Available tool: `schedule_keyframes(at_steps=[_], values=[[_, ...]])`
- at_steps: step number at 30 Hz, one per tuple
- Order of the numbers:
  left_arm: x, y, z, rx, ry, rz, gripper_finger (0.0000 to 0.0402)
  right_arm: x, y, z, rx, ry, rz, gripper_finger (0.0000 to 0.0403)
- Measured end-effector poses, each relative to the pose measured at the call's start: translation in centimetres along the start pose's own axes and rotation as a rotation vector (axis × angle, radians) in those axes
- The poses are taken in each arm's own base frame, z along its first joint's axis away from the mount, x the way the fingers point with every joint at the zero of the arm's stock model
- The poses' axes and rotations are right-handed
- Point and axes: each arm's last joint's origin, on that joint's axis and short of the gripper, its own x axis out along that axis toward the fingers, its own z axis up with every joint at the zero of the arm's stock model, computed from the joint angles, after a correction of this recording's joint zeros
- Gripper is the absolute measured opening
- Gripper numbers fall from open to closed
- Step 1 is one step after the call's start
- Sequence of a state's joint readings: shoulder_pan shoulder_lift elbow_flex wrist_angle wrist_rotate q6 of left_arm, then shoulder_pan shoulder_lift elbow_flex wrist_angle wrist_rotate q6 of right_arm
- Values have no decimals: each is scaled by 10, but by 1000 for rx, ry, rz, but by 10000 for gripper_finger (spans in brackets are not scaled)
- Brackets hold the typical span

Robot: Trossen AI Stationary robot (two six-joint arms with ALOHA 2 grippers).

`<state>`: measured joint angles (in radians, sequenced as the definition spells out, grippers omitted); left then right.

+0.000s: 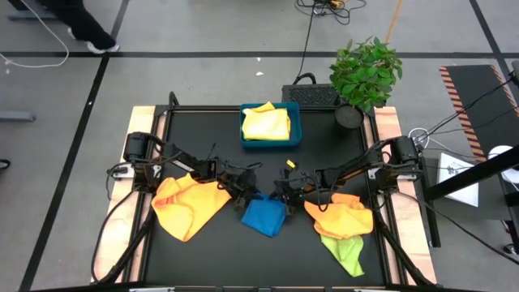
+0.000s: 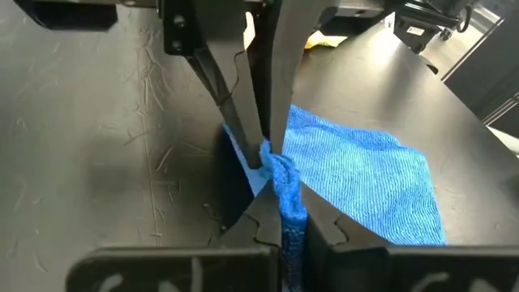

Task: Fold microfiber towels
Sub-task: Stack the blue microfiber towel on top of the yellow microfiber towel in the bin

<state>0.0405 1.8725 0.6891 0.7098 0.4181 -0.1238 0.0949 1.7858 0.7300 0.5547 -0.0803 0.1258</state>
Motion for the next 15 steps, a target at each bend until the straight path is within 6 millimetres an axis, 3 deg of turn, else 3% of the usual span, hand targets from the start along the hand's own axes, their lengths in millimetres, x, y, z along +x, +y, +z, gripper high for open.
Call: schedule_keyframes(at_steps=[4,10,15], values=[[0,0,0,23,-1,1,9,-5,-4,2,87,18,34,57],[1,-2,1,56,-3,-2,8,-17,-10,12,238,24,93,158],[-1,-3,4,86,-22,18,8,-16,-16,9,304,56,114,232]])
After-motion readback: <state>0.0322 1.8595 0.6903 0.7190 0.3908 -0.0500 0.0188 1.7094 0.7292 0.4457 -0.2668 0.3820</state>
